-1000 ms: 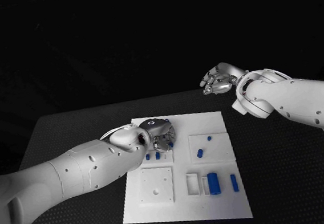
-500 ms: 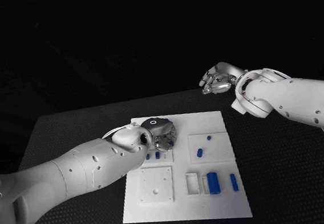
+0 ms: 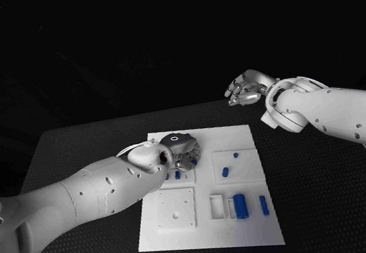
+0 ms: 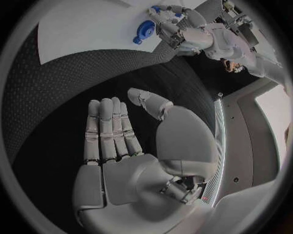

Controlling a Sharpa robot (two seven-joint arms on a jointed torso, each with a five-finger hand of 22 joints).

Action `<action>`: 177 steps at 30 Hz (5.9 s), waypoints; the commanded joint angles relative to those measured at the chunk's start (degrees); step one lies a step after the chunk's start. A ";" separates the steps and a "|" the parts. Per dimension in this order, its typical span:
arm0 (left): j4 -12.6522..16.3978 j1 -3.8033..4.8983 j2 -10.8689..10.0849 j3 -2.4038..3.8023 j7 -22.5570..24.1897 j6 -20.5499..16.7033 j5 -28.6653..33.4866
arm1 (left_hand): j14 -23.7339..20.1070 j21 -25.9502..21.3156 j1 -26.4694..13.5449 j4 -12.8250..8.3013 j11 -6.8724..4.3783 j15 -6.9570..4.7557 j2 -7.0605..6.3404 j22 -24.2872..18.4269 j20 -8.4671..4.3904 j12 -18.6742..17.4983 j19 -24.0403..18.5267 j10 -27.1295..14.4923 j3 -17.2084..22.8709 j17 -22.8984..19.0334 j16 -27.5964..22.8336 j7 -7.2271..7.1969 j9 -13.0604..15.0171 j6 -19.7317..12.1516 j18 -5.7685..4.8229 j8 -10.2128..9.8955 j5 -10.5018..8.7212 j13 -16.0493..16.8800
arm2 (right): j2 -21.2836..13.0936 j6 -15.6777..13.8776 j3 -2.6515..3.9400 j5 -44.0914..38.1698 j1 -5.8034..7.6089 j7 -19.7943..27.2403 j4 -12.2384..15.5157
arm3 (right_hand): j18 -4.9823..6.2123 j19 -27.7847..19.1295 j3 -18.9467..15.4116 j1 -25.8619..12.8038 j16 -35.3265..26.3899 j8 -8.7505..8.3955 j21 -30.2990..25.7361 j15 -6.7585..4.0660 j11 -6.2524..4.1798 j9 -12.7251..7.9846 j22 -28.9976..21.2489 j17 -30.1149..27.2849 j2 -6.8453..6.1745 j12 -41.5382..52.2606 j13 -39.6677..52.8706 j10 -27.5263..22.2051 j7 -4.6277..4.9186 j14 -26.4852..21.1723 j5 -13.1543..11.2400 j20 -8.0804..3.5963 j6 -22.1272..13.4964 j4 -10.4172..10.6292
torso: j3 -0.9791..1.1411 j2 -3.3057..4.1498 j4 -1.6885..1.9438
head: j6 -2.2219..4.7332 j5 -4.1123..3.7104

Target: Assemble the parts on the task board

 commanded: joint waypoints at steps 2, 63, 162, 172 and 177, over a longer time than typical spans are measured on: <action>0.07 -1.24 -0.35 -0.77 -0.43 3.05 -0.98 | 0.70 -0.20 0.72 -0.12 -0.36 -0.36 0.65 0.33 -1.46 0.54 1.04 1.15 0.30 -0.01 0.42 -0.28 0.29 1.43 0.84 0.81 0.30 -16.17 | -0.02 0.49 0.02 -0.44 -0.01 0.53 0.11 | -0.05 -0.05 -0.33 -0.39 0.24 0.29 -0.19 -0.02 0.17 -0.10 1.25 -0.07 0.20 0.40 -0.09 0.21 0.10 -0.49 0.27 0.07 -0.37 -0.10 | -0.05 -0.01 0.08 | 0.06 -0.01; 7.10 0.84 -12.12 5.60 0.11 3.54 11.25 | 2.21 0.11 -0.52 -0.56 -1.09 -1.10 1.38 0.50 -2.52 0.48 2.76 2.95 0.11 -0.39 0.96 -1.00 -0.07 3.59 0.62 1.09 0.78 -15.98 | -0.98 0.40 0.01 -0.42 -0.01 0.65 0.17 | -0.03 -0.05 -0.32 -0.33 0.37 0.36 -0.18 -0.05 0.13 -0.15 1.25 -0.24 0.22 0.49 -0.22 0.23 0.06 -0.52 0.29 0.04 -0.33 -0.16 | -0.10 -0.01 0.05 | 0.98 0.43; 1.59 0.17 -6.60 2.30 -1.85 9.15 7.46 | 2.00 -0.23 -0.68 -0.86 -1.01 -1.02 2.10 0.61 -2.66 -0.06 2.53 3.12 0.28 -0.87 0.46 -0.93 -0.34 3.58 0.29 0.77 0.22 -16.11 | -0.71 0.67 0.01 -0.41 -0.01 0.67 0.38 | -0.04 -0.10 -0.34 -0.37 0.53 0.44 -0.21 -0.03 0.15 -0.27 1.24 -0.55 0.23 0.61 -0.46 0.21 0.07 -0.62 0.27 0.07 -0.35 -0.14 | -0.05 0.01 -0.05 | 0.18 0.72; 2.10 0.16 -7.20 2.29 -2.21 9.40 7.97 | 1.20 -1.20 -0.53 -1.30 0.22 0.14 1.08 0.46 -1.92 -1.82 1.52 0.01 0.63 -1.08 0.18 0.64 -1.89 -1.44 0.09 -2.11 -0.08 -17.03 | -0.90 0.70 0.01 -0.41 -0.01 0.59 0.27 | -0.03 -0.10 -0.35 -0.37 0.55 0.44 -0.22 -0.03 0.14 -0.28 1.24 -0.57 0.24 0.62 -0.48 0.21 0.07 -0.63 0.28 0.07 -0.35 -0.14 | -0.03 -0.02 0.00 | 0.20 0.49; 2.10 0.14 -7.39 2.30 -2.12 8.67 7.97 | 1.03 -1.31 -0.26 -1.47 0.39 0.31 0.79 0.50 -1.72 -1.80 1.41 -0.40 0.70 -1.10 0.20 0.67 -2.03 -1.60 0.18 -2.16 -0.13 -17.19 | -0.91 0.82 0.01 -0.41 -0.01 0.56 0.29 | -0.03 -0.11 -0.35 -0.38 0.55 0.44 -0.22 -0.03 0.14 -0.28 1.24 -0.58 0.22 0.62 -0.49 0.21 0.07 -0.64 0.27 0.07 -0.36 -0.15 | -0.03 0.00 0.03 | 0.20 0.42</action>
